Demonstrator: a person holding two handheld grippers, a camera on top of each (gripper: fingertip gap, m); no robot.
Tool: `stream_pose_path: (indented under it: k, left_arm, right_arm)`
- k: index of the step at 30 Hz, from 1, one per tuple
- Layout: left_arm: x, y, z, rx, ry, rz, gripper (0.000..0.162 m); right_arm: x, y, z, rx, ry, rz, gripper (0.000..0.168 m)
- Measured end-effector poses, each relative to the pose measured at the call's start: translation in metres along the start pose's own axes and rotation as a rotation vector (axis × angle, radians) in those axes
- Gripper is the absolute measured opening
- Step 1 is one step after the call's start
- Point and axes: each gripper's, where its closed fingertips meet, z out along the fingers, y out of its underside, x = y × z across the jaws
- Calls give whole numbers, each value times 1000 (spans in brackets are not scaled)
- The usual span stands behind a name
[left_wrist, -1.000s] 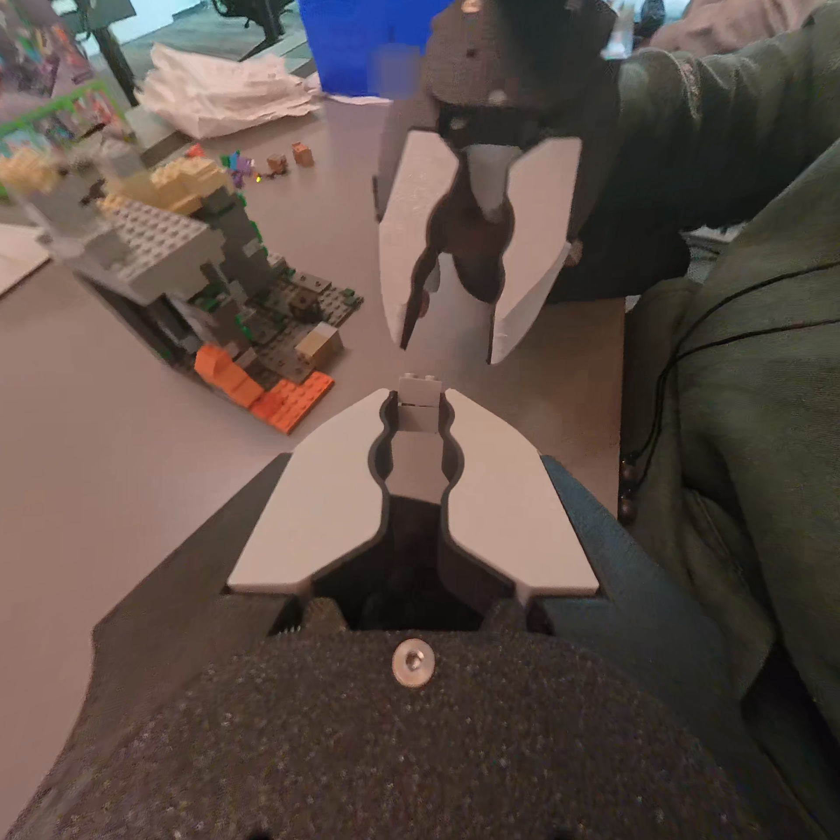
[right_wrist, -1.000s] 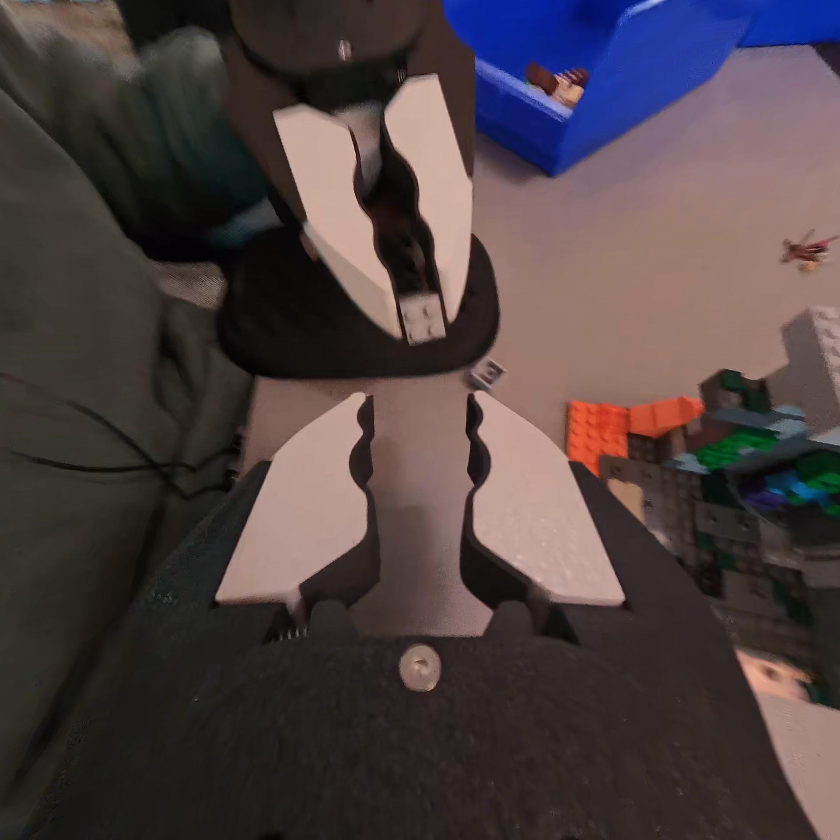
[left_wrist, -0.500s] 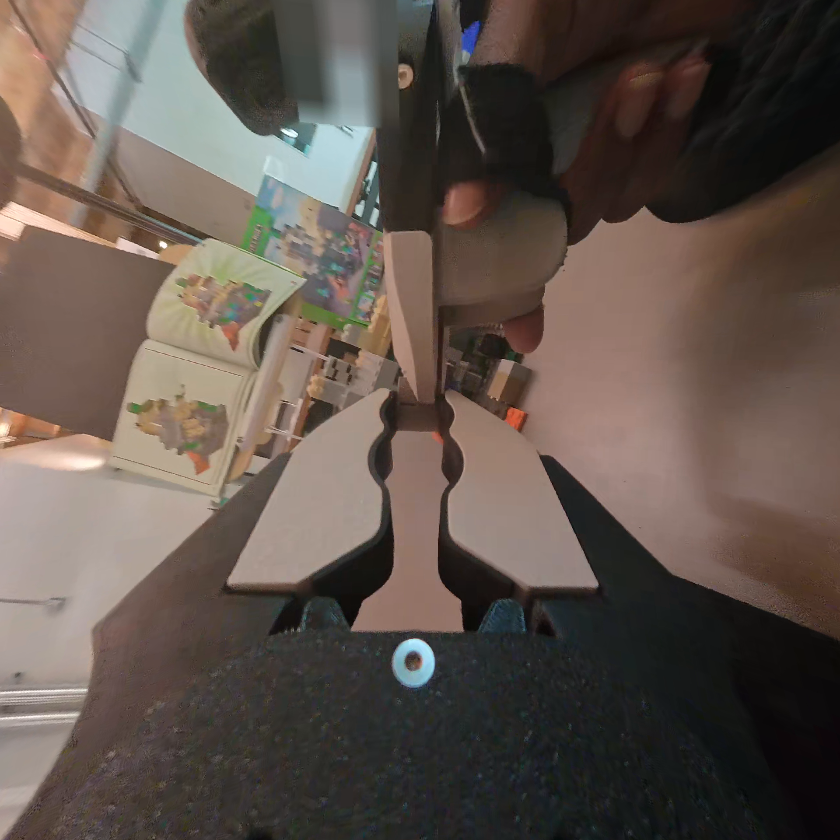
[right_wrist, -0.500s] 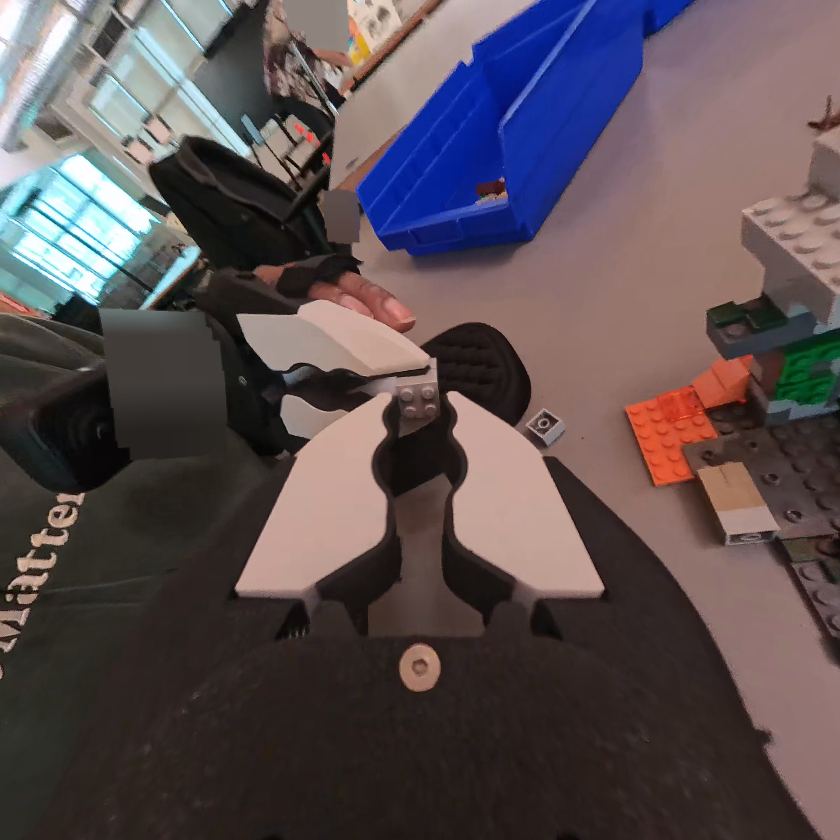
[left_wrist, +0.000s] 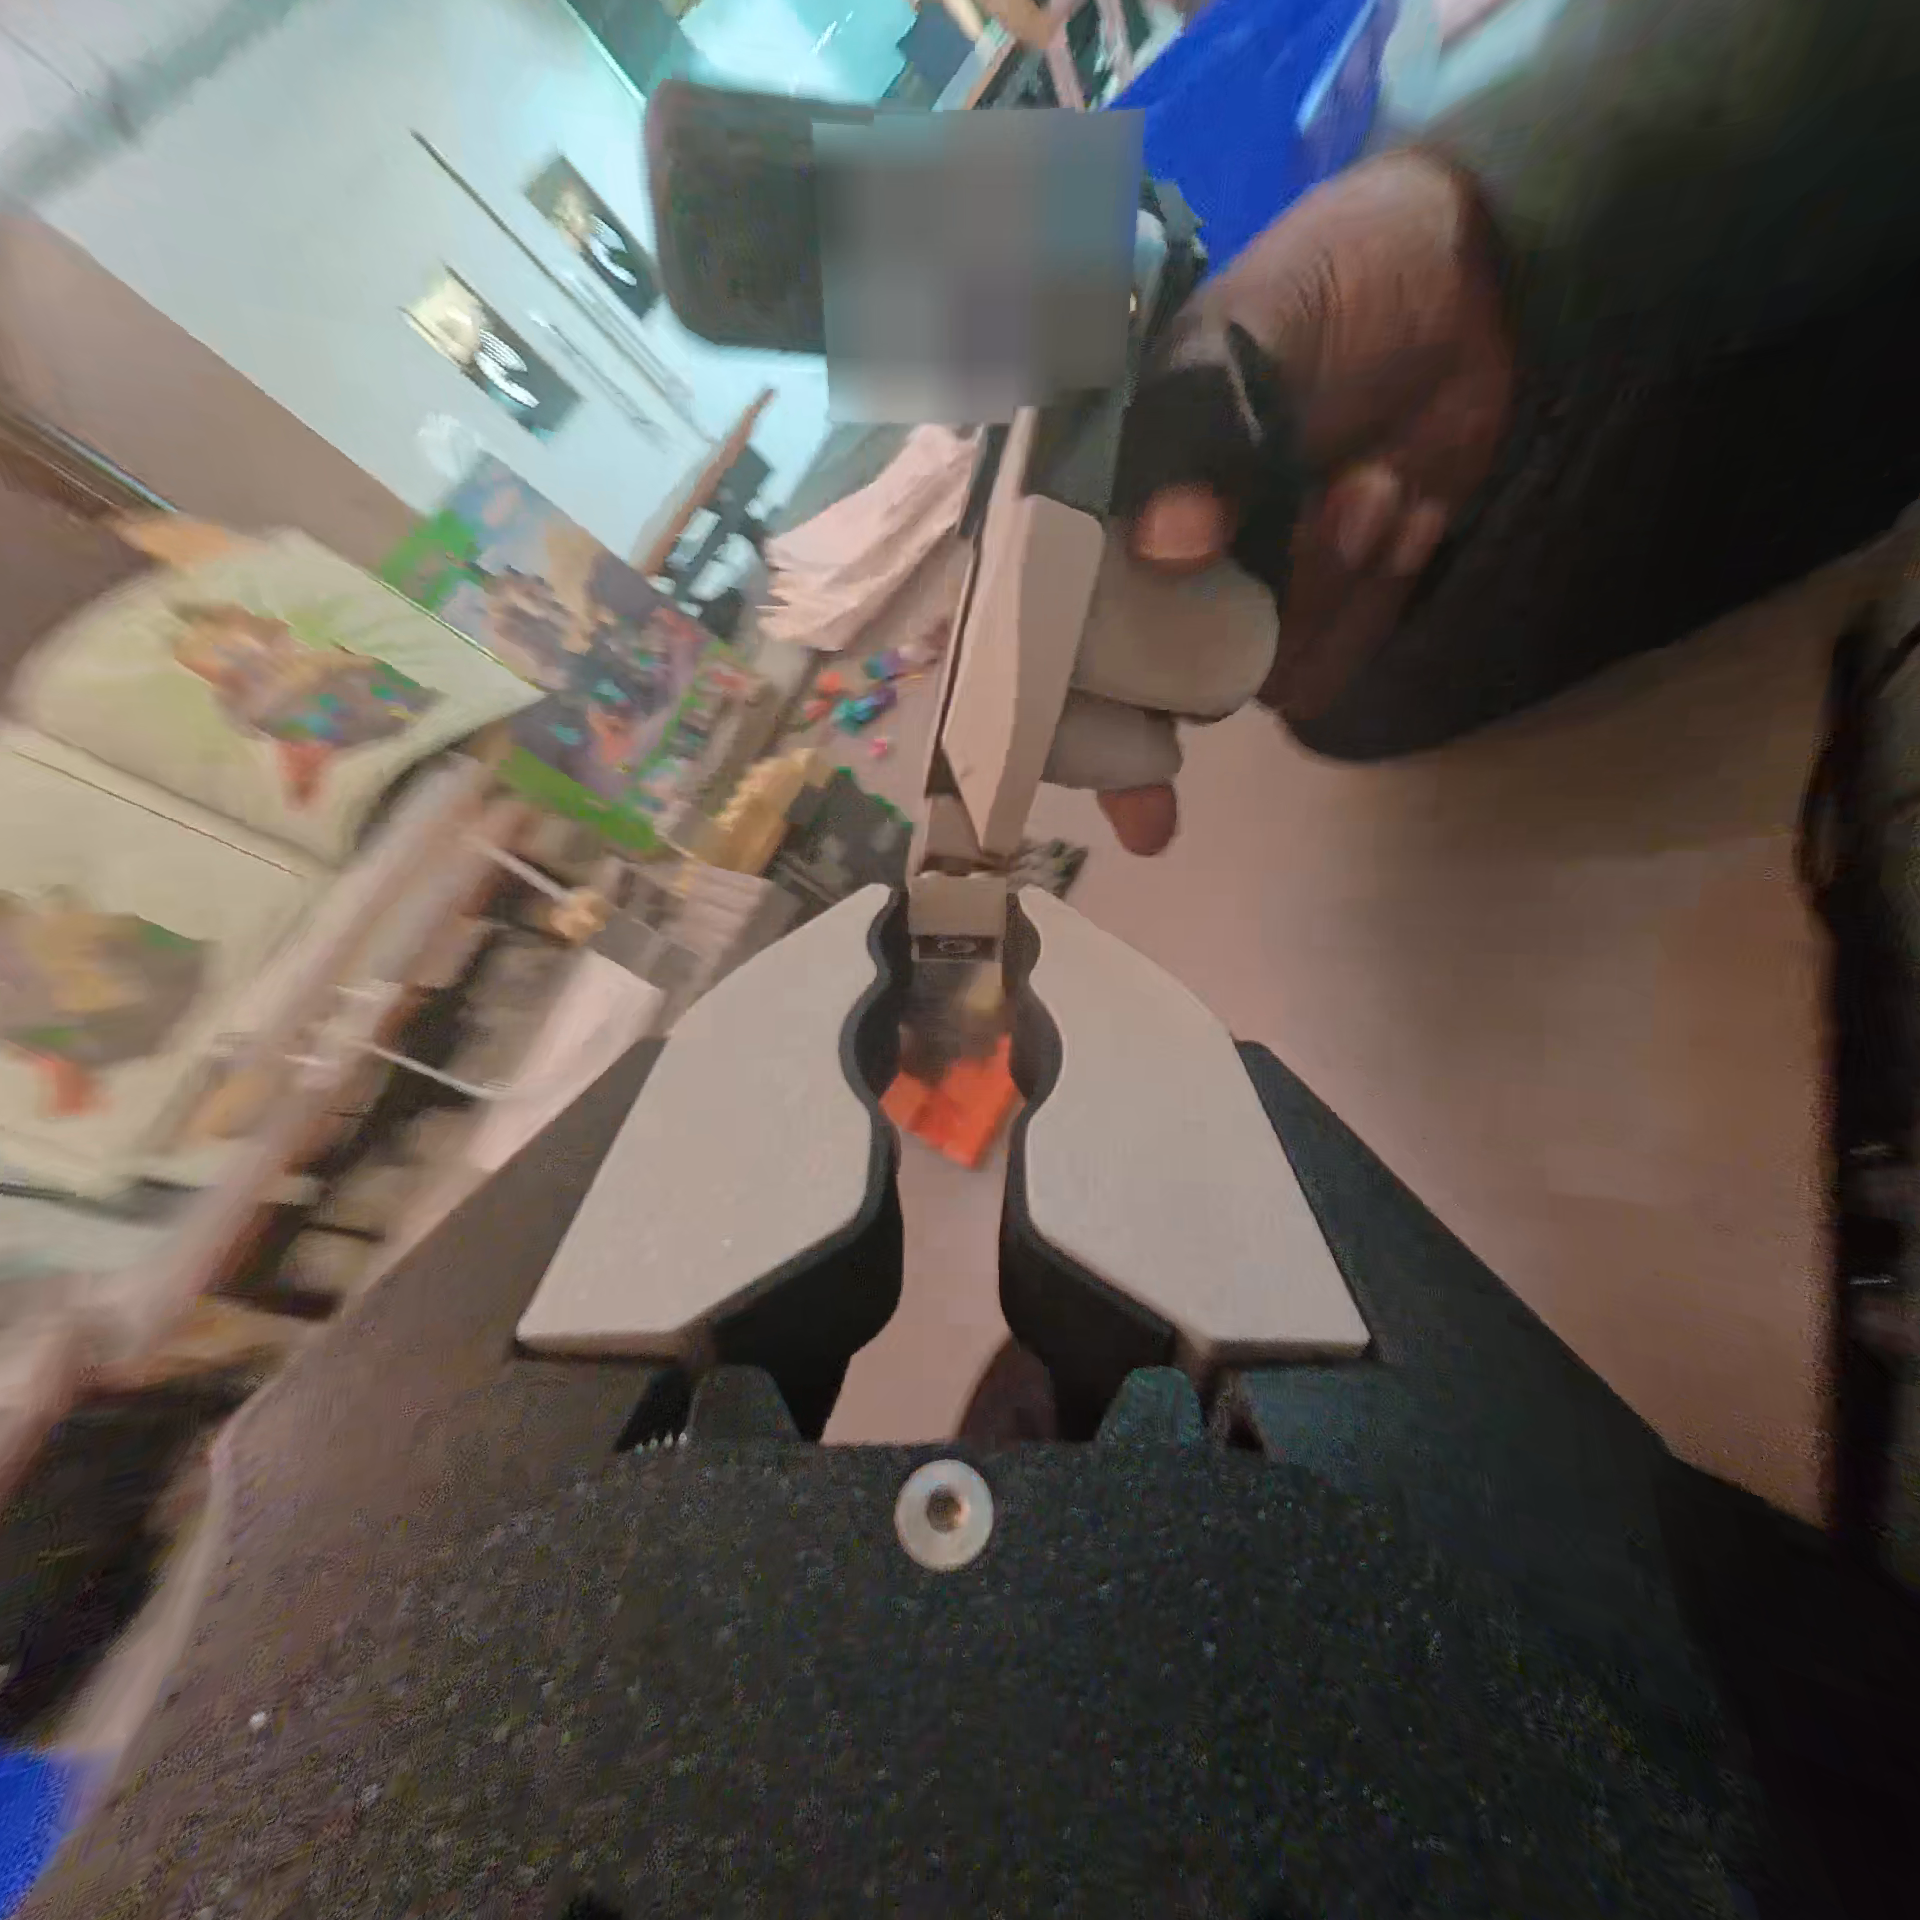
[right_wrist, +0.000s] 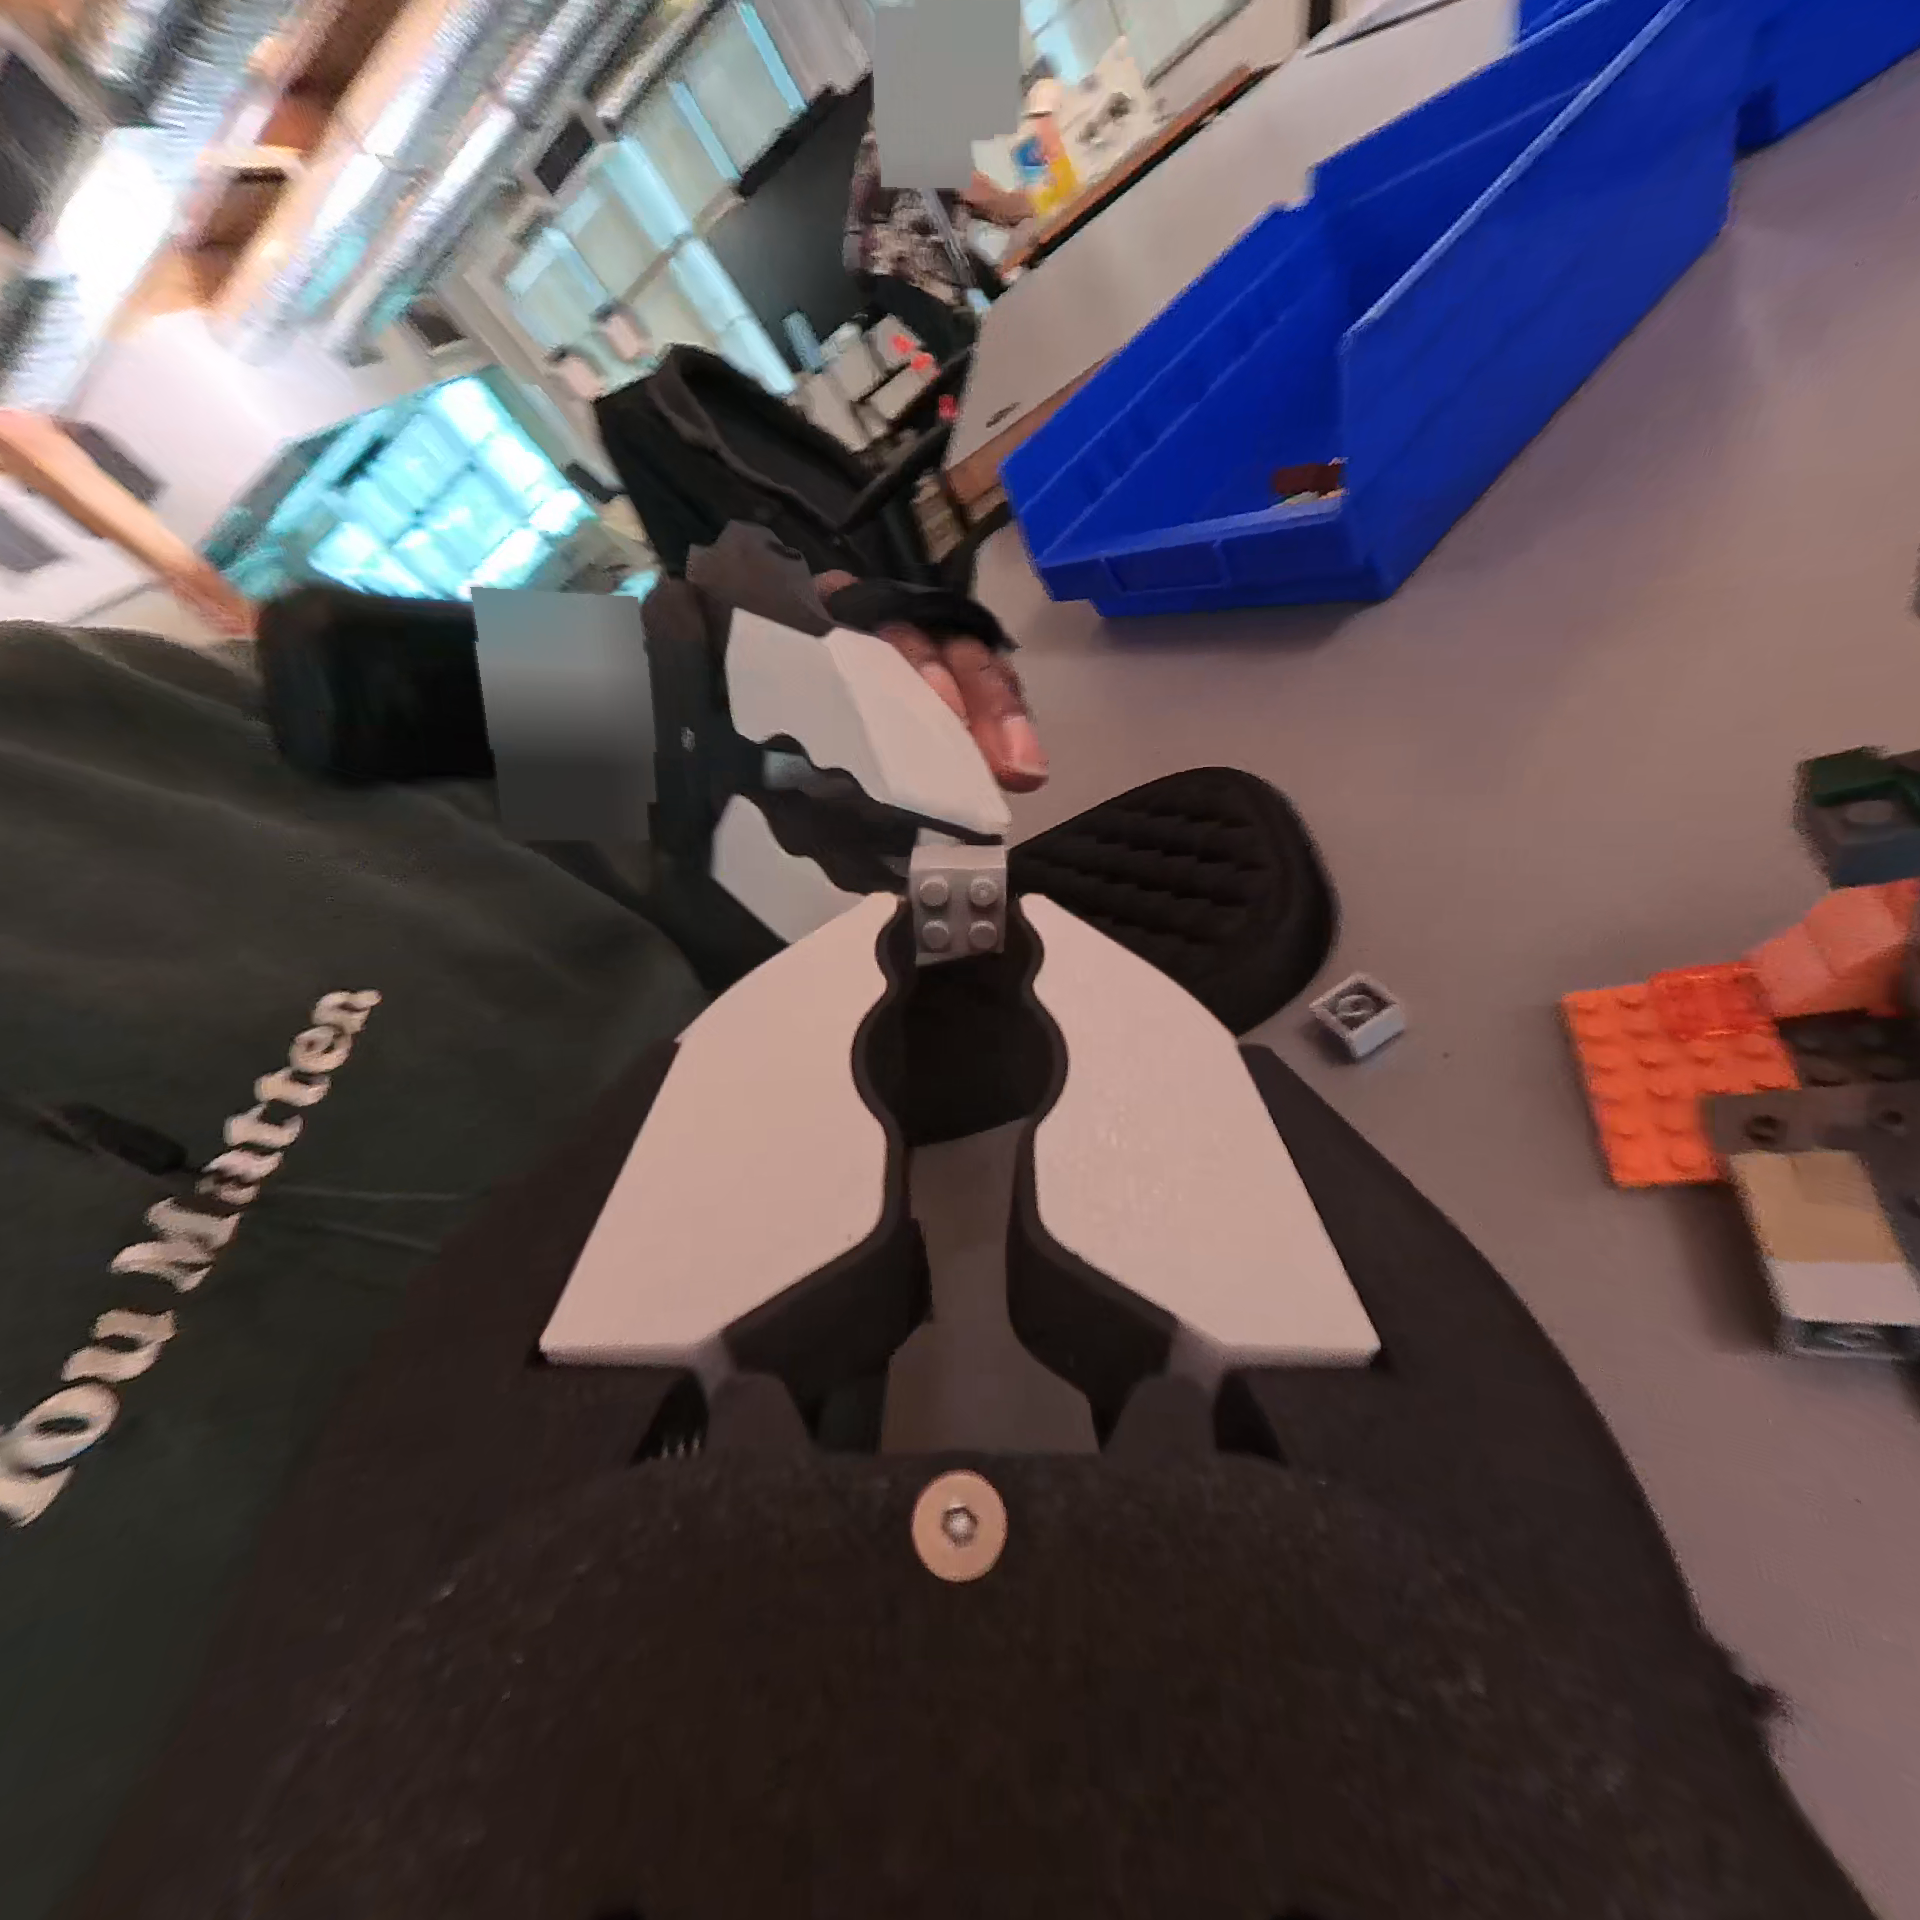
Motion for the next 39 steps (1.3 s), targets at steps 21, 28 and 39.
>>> stream_pose_path:
  k: [21,28,39]
  left_arm:
    - [-135,139,-116,-473,-380,-368,17]
    - [-179,203,-163,-780,-496,-429,47]
    - [-51,115,-48,-473,98,-486,38]
  right_arm:
    - [60,48,-24,-303,409,-294,37]
    - [58,44,-25,-266,398,-290,36]
    - [61,45,-29,-280,414,-291,35]
